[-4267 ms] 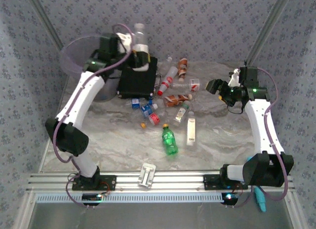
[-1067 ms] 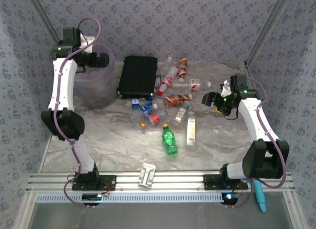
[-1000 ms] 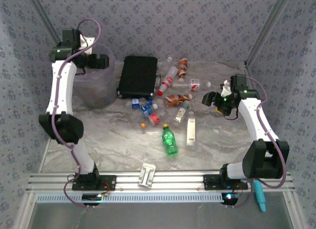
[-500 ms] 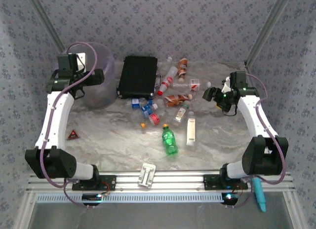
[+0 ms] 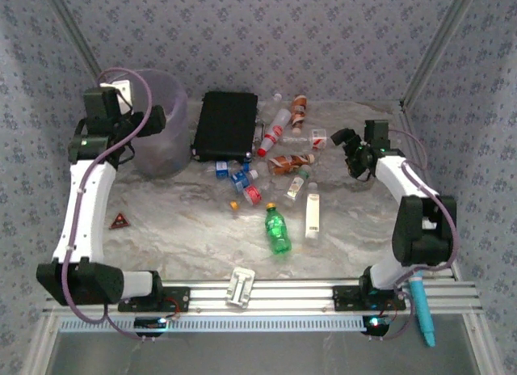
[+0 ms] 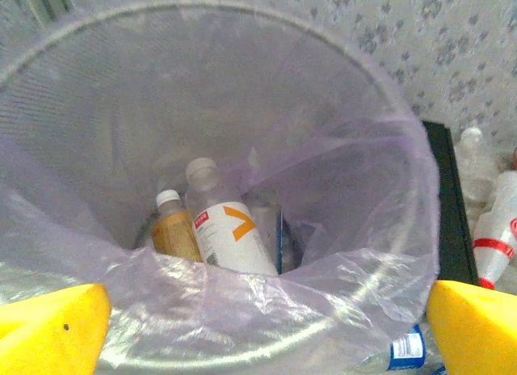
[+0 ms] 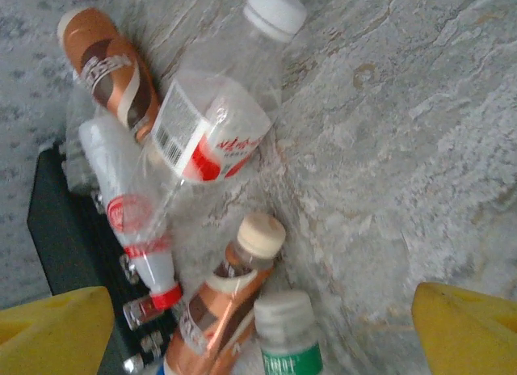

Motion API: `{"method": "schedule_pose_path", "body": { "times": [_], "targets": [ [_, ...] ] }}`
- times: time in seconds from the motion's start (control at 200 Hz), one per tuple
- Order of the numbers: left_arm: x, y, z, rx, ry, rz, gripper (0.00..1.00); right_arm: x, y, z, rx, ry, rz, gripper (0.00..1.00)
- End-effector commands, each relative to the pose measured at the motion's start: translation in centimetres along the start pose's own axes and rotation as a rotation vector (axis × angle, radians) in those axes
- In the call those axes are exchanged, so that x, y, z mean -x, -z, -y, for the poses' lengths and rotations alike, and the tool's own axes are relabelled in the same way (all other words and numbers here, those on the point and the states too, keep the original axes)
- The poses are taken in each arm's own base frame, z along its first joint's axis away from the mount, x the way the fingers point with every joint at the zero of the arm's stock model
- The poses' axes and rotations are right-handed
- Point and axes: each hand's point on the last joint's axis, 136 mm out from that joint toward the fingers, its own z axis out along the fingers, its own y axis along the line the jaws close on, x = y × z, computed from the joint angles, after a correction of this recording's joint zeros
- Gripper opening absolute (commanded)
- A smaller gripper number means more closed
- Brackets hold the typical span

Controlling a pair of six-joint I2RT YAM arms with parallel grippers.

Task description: Put the plastic bottles in the bin

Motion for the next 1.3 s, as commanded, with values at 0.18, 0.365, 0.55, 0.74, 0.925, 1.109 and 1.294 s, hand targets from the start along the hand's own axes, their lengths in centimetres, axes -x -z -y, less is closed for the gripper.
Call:
{"method": "schedule_pose_path", "body": {
  "times": [0.18, 0.365, 0.55, 0.74, 0.925, 1.109, 1.294],
  "targets": [
    [0.3, 3.6, -0.1, -0.056, 0.109, 0.01, 1.0, 1.8, -5.4, -2.6, 0.004, -0.107, 0.056, 1.0],
    [-0.6, 5.9, 2.4, -0.199, 0.15, -0.034, 1.0, 2.4, -9.0, -3.4, 0.007, -0.148, 0.062, 1.0],
    [-2.2, 7.8, 5.3, -0.325, 0.162, -0.075, 1.0, 3.0, -12.0, -3.2, -0.027, -0.183, 0.079, 1.0],
    [-6.3, 7.0, 10.7, -0.439, 0.087, -0.2, 1.0, 3.2, -13.7, -2.3, -0.073, -0.208, 0.104, 0.99],
    [-7.8, 5.7, 13.4, -0.492, 0.057, -0.226, 1.0, 3.5, -13.4, -1.6, -0.088, -0.201, 0.127, 0.9],
    [-7.7, 5.0, 16.1, -0.567, 0.034, -0.224, 1.0, 4.8, -11.8, -1.4, -0.075, -0.195, 0.162, 0.78],
    [-8.2, 4.5, 17.2, -0.584, 0.02, -0.246, 1.0, 6.1, -9.9, -1.7, -0.046, -0.181, 0.168, 0.7]
  ]
}}
